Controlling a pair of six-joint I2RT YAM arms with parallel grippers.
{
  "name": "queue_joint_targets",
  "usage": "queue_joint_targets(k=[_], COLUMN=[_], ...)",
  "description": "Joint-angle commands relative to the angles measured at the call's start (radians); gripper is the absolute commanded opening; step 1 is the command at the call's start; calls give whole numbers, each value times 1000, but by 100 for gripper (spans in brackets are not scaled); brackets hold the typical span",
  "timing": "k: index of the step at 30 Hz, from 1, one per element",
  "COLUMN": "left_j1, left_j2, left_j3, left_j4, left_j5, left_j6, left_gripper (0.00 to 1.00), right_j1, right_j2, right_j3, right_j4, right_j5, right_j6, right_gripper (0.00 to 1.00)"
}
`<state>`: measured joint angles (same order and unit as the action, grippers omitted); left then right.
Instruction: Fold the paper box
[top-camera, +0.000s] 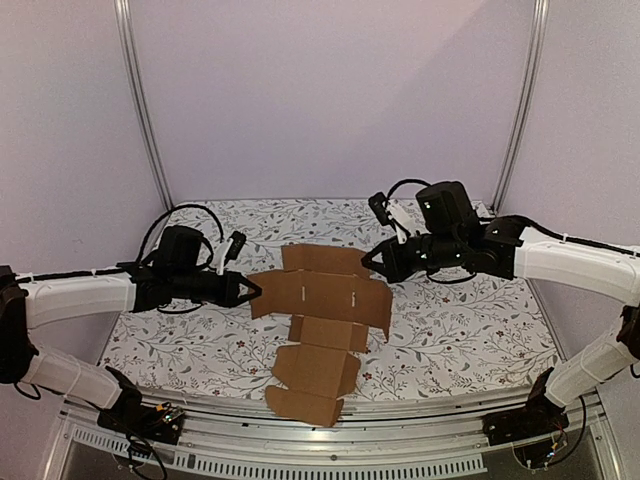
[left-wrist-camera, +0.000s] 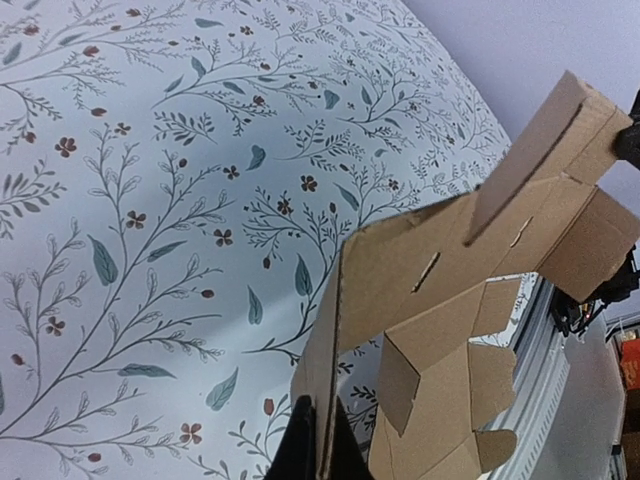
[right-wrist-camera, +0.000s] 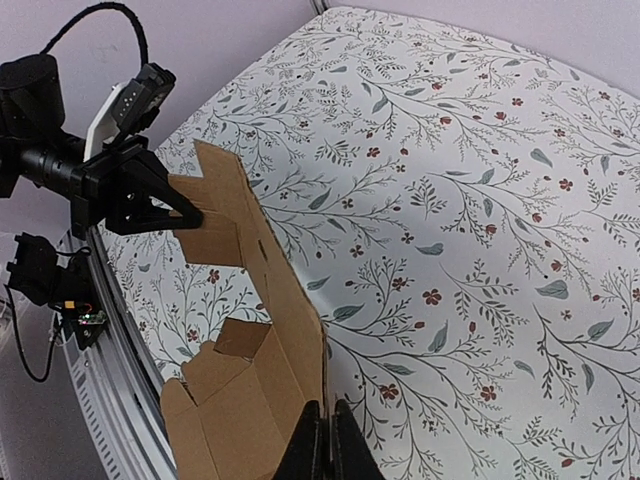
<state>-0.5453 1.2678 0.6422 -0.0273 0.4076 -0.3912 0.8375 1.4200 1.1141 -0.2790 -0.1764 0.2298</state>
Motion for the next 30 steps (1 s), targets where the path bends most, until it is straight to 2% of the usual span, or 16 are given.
queue_joint_targets(k=[1, 4, 7, 10, 15, 19, 22, 30], left_j1=[-11, -22, -47, -72, -97, -131, -158, -239], left_j2=[-22, -31, -35, -34, -27, -3, 27, 103], left_j3=[23, 27, 31, 37, 57, 93, 125, 234], left_j4=[-31, -44, -50, -56, -66, -104, -129, -208], left_j5=[-48, -74, -118, -168, -220, -251, -273, -351], left_j6=[12, 28, 62, 89, 143, 196, 234, 348], left_gripper=[0, 0, 0, 0, 0, 0, 0, 0], right_j1=[-1, -3, -20, -46, -65, -82, -109, -172], right_j2=[1, -4, -10, -21, -18, -5, 15, 143], right_j3=[-7, -5, 3, 23, 124, 167, 211, 385], right_j4=[18, 17, -3, -38, -162, -199, -234, -410], right_j5=[54, 77, 75, 72, 64, 41, 20, -74], right_j6=[21, 22, 4, -41, -211, -388, -430, -555], right_gripper=[8, 21, 41, 52, 71, 83, 97, 98])
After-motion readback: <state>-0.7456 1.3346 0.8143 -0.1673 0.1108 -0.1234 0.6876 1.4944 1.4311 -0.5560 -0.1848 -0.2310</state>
